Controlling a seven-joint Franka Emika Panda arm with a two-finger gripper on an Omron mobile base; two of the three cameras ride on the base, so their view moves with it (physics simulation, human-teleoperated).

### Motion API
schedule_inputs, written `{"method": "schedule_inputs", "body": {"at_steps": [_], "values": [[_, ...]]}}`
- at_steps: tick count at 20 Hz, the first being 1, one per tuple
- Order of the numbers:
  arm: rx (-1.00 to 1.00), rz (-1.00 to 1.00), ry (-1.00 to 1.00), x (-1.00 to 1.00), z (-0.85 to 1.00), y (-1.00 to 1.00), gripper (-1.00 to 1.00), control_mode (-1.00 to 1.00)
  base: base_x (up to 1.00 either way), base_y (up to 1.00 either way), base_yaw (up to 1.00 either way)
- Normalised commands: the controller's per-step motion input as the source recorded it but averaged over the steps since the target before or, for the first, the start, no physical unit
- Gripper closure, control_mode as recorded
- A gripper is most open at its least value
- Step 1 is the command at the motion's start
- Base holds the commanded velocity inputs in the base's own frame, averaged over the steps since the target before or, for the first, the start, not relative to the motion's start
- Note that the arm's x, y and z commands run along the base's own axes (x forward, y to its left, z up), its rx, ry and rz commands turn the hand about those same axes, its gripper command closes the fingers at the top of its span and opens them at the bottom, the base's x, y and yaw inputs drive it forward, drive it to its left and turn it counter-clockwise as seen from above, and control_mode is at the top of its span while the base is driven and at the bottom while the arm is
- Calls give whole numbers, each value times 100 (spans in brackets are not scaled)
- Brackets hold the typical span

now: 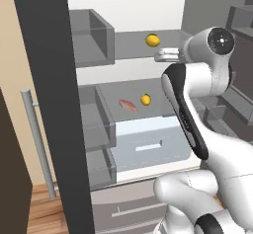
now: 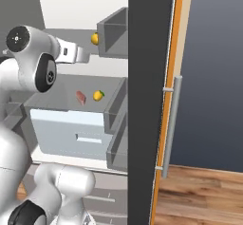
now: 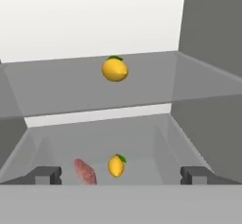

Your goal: Place one lemon and one steak in each tupperware on the nearby counter, to pack two identical lunches.

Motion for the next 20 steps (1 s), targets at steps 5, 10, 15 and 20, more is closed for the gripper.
{"method": "schedule_inputs", "body": {"at_steps": [5, 10, 15, 20], "values": [[0, -2, 0, 60, 0, 0, -100, -100, 0, 0, 0], [1, 0, 0, 56, 0, 0, -100, -100, 0, 0, 0], [2, 0, 0, 56, 0, 0, -100, -100, 0, 0, 0], [0, 0, 0, 53, 0, -5, -100, -100, 0, 0, 0]]}}
